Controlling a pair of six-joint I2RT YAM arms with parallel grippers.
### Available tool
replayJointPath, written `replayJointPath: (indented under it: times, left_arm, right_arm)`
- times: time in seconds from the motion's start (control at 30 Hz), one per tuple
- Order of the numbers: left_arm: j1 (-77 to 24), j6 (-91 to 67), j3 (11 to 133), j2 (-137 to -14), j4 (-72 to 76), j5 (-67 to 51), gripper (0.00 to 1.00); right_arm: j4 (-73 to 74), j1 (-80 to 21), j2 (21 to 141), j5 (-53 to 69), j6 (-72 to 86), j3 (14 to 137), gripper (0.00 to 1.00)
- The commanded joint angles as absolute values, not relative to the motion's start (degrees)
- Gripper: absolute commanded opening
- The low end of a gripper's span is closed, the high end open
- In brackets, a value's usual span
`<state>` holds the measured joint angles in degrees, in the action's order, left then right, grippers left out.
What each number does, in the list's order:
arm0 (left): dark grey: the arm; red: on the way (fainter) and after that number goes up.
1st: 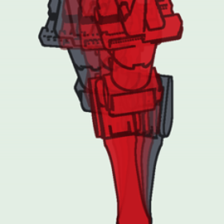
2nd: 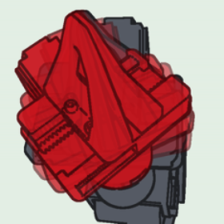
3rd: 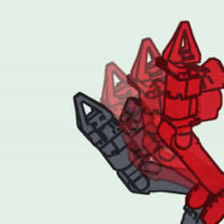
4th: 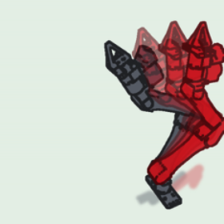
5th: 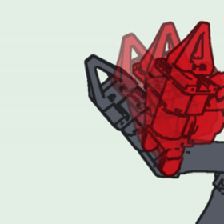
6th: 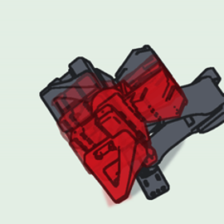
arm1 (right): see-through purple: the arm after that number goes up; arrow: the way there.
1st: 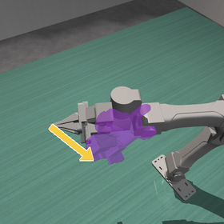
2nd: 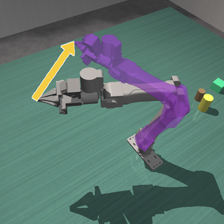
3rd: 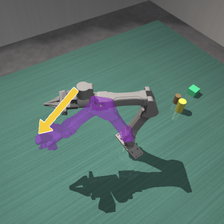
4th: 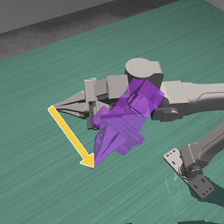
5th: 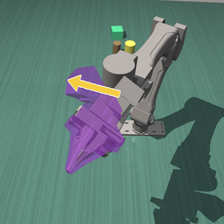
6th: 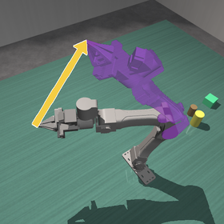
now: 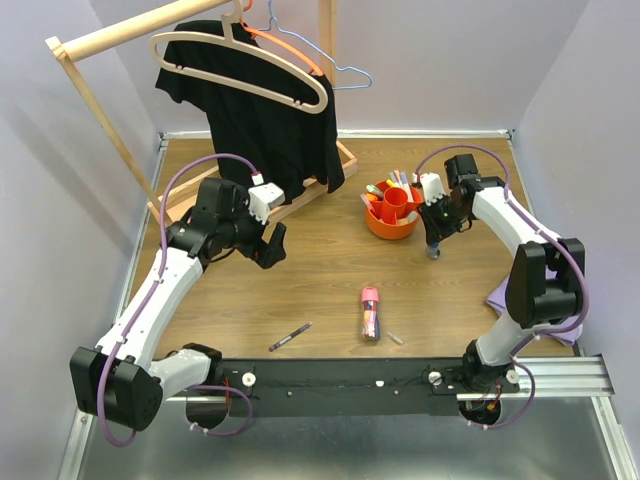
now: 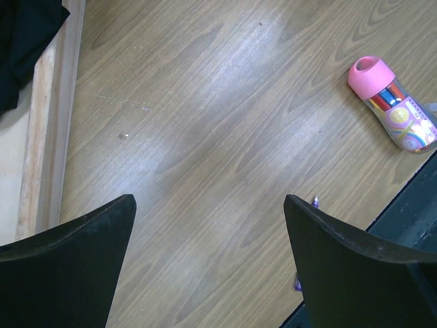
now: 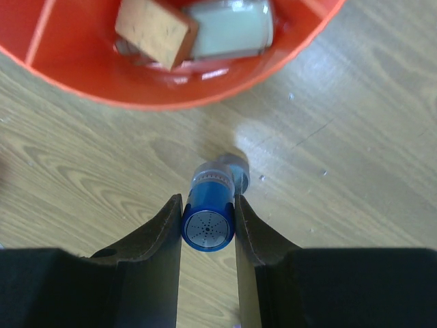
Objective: Sort the stationery into containers
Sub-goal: Close the pen cap at the center of the board.
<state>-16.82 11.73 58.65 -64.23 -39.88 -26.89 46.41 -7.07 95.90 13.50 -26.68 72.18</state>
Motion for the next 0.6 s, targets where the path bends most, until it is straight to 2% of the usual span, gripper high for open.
replayJointPath:
  times: [0.0, 0.57]
  left_arm:
    - [-16.44, 11.16, 58.36, -64.07, -38.58, -28.74, 0.99]
    - [-16.00, 10.99, 58.36, -64.69, -38.41, -28.74, 0.99]
  right_arm:
    - [45.79, -7.29, 93.43, 10.99, -27.60, 69.88, 0.01]
    - [42.80, -7.21, 95.01, 8.70, -27.60, 69.08, 0.01]
